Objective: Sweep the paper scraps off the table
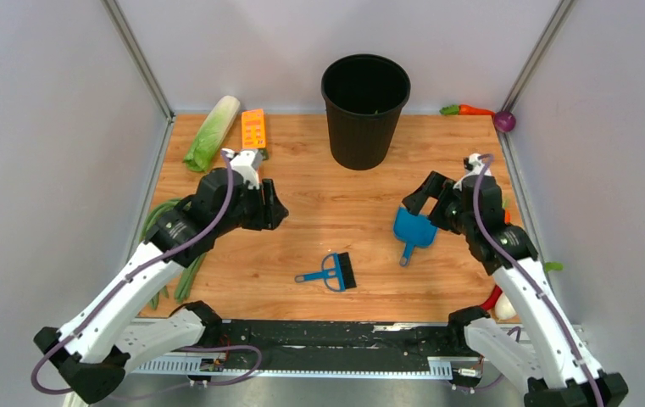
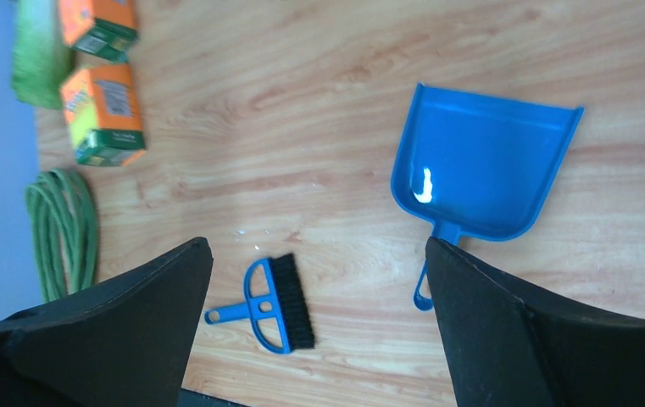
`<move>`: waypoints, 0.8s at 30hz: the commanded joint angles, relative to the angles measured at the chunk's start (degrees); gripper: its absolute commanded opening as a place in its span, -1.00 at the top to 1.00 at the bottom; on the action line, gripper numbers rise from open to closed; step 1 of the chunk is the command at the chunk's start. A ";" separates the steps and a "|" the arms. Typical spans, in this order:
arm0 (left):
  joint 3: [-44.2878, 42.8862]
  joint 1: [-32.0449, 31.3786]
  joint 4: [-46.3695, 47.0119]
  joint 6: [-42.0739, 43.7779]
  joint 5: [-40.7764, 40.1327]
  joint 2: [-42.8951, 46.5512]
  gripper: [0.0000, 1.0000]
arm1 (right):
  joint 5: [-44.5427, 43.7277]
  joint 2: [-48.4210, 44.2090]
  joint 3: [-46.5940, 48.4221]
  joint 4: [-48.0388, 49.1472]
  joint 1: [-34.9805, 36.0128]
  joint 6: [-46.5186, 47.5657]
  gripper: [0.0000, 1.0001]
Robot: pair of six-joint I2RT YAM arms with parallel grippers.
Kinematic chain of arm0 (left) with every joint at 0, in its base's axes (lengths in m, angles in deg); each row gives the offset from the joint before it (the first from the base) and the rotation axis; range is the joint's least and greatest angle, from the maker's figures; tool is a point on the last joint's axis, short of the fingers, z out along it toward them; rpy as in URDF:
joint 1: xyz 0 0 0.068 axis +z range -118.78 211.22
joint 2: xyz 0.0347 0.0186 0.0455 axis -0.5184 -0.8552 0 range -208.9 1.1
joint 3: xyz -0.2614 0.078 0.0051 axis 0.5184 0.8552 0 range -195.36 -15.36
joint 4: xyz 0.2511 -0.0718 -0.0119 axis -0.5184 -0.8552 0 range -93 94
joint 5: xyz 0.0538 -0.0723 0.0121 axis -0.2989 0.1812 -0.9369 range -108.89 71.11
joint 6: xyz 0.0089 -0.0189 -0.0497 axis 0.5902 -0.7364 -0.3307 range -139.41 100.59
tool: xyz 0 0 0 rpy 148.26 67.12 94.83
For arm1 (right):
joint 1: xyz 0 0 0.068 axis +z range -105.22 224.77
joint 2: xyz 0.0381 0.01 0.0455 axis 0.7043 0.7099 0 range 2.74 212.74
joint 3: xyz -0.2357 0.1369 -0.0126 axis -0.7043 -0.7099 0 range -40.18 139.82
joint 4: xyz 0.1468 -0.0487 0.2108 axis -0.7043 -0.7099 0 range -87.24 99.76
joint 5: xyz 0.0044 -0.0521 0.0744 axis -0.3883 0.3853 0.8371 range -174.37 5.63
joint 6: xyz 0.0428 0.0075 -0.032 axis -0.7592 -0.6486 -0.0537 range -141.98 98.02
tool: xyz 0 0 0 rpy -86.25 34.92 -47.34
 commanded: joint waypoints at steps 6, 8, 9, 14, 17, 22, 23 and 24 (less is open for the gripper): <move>6.80 0.07 9.30 3.62 -15.47 13.93 -0.21 | 0.19 -14.85 -5.07 9.91 0.29 -0.89 -1.00; 10.04 0.07 12.29 3.62 -16.88 17.62 -0.28 | 1.25 -16.00 -5.69 10.09 0.21 -2.04 -1.00; 11.03 0.07 14.05 3.62 -17.68 18.95 -0.32 | 1.86 -16.26 -5.87 10.09 0.21 -2.30 -1.00; 15.43 0.07 15.48 4.32 -19.97 25.81 -0.35 | 4.58 -18.54 -7.88 9.56 0.29 -4.76 -1.00; 14.82 0.07 12.41 5.11 -22.51 27.57 -0.36 | 5.30 -20.30 -10.69 7.90 0.21 -6.43 -1.00; 14.20 0.07 6.88 6.87 -25.59 30.91 -0.38 | 4.43 -24.25 -14.39 8.24 0.21 -6.96 -1.00; 14.20 0.07 6.25 6.96 -26.12 32.05 -0.38 | 2.94 -25.05 -15.09 8.50 0.21 -7.48 -1.00; 14.29 0.07 4.94 6.96 -26.99 33.36 -0.38 | 1.18 -25.66 -15.79 8.77 0.21 -8.19 -1.00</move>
